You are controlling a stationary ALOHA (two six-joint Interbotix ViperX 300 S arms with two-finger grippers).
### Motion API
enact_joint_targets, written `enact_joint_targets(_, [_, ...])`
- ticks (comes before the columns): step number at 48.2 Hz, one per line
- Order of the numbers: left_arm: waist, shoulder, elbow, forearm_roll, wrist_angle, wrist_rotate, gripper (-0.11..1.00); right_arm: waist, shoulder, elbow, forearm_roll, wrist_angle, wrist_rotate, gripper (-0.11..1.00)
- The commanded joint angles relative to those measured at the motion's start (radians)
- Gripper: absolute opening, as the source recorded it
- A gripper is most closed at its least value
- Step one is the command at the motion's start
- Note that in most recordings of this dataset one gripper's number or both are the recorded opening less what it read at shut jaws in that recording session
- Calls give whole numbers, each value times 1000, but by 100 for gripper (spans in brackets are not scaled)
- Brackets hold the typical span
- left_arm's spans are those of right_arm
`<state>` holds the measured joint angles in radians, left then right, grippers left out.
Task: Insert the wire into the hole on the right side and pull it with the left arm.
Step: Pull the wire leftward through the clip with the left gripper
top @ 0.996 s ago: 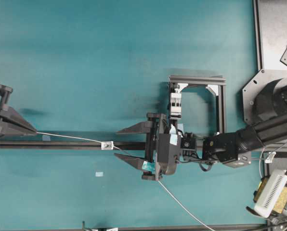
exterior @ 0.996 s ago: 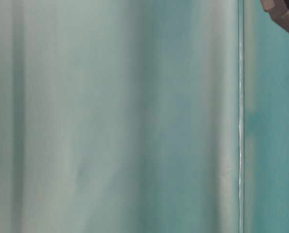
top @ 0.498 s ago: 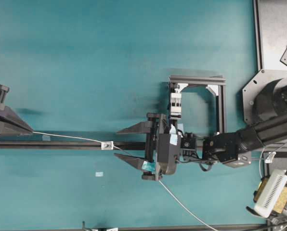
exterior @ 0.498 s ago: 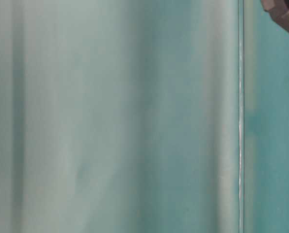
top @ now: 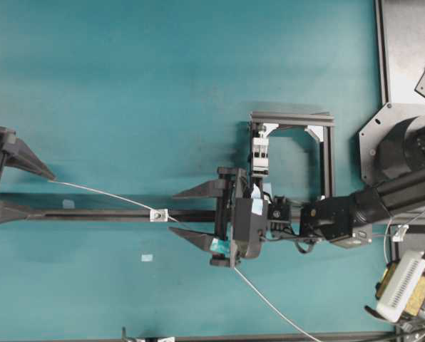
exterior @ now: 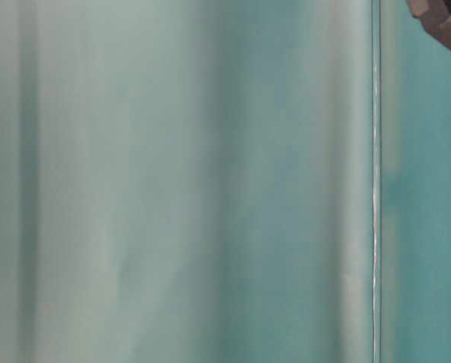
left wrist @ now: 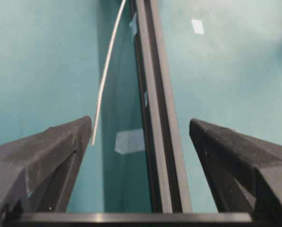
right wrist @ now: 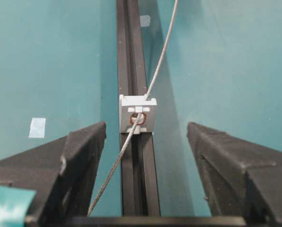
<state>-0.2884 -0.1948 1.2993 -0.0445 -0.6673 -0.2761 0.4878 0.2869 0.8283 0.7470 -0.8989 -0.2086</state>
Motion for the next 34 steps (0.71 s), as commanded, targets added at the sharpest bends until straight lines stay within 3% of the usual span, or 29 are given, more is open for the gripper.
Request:
enact_joint_targets(1, [-3, -11, -11, 3, 5, 0, 75, 2, -37, -6, -3, -5, 2, 79])
enact_joint_targets(3, [-3, -11, -12, 3, 6, 0, 84, 2, -37, -6, -3, -5, 2, 79])
enact_joint_targets(5, [-3, -11, -12, 3, 6, 0, 86, 2, -37, -6, -3, -5, 2, 79])
enact_joint_targets(34, [78, -14, -15, 3, 6, 14, 86, -2, -143, 58, -3, 3, 0, 79])
